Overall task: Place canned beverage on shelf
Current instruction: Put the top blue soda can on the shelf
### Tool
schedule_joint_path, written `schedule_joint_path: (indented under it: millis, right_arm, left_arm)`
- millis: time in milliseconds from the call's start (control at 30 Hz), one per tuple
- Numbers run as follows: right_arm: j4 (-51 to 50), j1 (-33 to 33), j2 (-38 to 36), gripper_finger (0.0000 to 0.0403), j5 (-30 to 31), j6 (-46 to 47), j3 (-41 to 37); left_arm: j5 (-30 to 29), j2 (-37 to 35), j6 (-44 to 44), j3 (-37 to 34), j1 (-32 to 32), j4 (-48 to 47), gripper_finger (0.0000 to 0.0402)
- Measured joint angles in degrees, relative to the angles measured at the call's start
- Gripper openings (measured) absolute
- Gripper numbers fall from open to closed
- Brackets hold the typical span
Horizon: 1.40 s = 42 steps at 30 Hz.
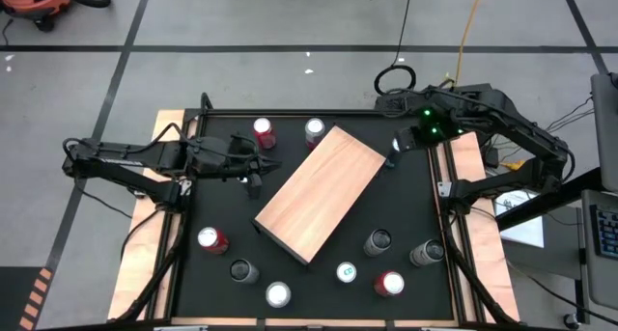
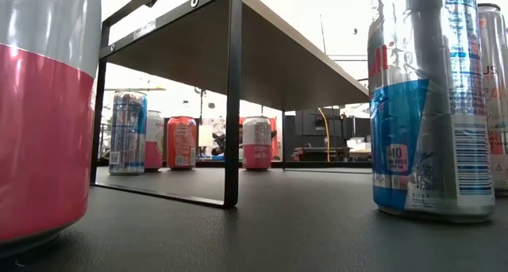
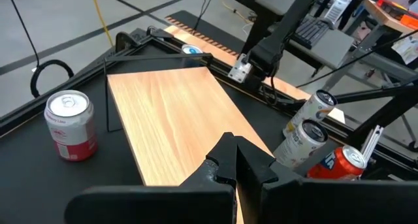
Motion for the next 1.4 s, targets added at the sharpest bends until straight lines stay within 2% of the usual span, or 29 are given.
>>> schedule_joint_path:
  millis: [333, 633, 967, 1167, 1400]
  right_arm:
    - [-0.25, -0.73, 3.25, 0.0101, 1.85, -6.43, 0.0]
    - [0.14, -4.34, 6.38, 0.0174, 1.5, -7.52, 0.0]
    - [3.9, -10.33, 9.53, 0.0251, 1.57, -15.52, 0.0]
    - [3.07, -13.93, 13.06, 0.0278, 1.26, -19.95, 0.0]
    - [0.61, -17.82, 17.59, 0.0286, -1.7, -21.98, -0.02]
  left_arm:
    - [1.56, 0.0, -1.49, 0.0, -0.02, 0.0, 0.0]
    - [1.6, 0.0, -1.97, 0.0, -0.02, 0.0, 0.0]
    - [1.57, 0.0, -2.05, 0.0, -0.02, -0.5, 0.0]
    - [1.55, 0.0, -2.96, 0.0, -0.02, -3.4, 0.0]
    - [1.55, 0.0, -4.48, 0.0, -0.02, -4.02, 0.0]
